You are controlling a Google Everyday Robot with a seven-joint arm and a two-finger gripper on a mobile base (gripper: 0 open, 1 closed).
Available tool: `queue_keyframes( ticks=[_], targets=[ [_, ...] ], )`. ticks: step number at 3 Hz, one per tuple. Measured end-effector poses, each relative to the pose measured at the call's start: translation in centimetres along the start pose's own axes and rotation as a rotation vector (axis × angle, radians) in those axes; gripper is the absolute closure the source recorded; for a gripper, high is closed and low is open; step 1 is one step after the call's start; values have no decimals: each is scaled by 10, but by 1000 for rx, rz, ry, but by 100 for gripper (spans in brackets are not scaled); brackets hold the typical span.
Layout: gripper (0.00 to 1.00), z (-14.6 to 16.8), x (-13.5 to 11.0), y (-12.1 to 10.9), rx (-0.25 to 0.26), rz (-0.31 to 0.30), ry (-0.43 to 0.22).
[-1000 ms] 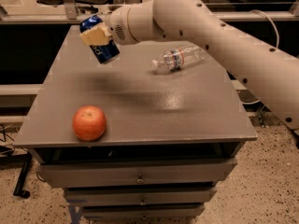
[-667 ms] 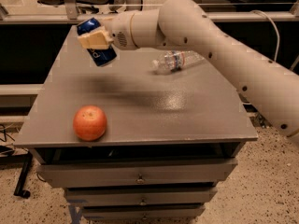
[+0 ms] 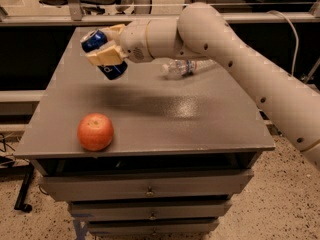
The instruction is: Place pepsi can upright
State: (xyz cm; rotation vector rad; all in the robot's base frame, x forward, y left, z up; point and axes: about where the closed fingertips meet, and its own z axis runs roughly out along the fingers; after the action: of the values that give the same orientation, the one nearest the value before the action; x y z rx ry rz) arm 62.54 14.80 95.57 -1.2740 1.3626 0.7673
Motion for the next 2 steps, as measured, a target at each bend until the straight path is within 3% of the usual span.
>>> queue_keyframes(
  ticks=[1, 2],
  targets=[
    [100, -10, 14, 12, -28, -28, -40],
    [100, -23, 28, 21, -13, -11, -136]
  ],
)
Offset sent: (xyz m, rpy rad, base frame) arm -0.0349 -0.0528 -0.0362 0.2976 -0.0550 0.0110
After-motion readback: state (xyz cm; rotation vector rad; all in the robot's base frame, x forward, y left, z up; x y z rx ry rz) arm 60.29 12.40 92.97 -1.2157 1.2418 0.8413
